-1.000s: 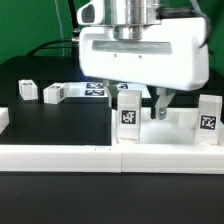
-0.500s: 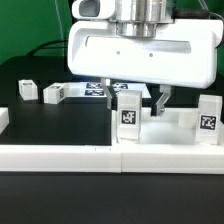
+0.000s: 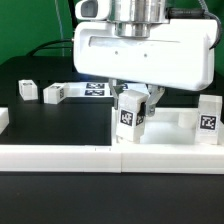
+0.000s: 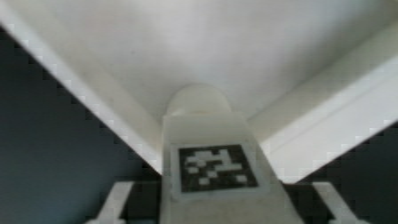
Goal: Assemble square table
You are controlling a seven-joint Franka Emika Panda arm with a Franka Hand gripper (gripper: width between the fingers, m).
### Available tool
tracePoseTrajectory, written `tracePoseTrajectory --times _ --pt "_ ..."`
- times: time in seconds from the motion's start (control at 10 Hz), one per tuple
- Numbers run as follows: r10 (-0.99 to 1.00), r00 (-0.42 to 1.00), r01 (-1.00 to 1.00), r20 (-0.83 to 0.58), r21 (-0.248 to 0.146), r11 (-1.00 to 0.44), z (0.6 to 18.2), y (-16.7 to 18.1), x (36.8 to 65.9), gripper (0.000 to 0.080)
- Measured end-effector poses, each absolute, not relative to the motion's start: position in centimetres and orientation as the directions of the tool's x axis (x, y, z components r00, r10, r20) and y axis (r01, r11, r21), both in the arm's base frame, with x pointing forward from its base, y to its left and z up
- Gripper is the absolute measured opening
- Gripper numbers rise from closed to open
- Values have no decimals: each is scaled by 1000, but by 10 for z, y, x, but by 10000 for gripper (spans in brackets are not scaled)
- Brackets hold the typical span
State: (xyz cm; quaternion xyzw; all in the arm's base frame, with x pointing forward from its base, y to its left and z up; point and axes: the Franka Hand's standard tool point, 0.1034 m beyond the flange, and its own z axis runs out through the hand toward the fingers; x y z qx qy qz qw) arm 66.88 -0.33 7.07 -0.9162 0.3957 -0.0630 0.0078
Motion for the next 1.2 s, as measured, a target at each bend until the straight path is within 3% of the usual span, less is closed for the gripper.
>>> tracePoseTrajectory --times 0.3,0.6,0.7,0.8,0.9,1.0,1.2 --pt "-962 275 -952 -7 -146 -271 71 -10 669 290" --pt "-993 -42 -985 -115 -159 60 69 -12 667 290" --pt "-989 -79 -983 -124 -155 98 69 -12 667 290" --pt "-987 -102 -981 -127 -152 121 69 -11 667 290" --pt "-988 -95 -982 -126 -152 113 69 -11 667 399" --pt "-995 -11 -988 -100 -154 26 68 -9 666 399" --pt "-932 362 -924 -29 -142 -355 65 4 661 625"
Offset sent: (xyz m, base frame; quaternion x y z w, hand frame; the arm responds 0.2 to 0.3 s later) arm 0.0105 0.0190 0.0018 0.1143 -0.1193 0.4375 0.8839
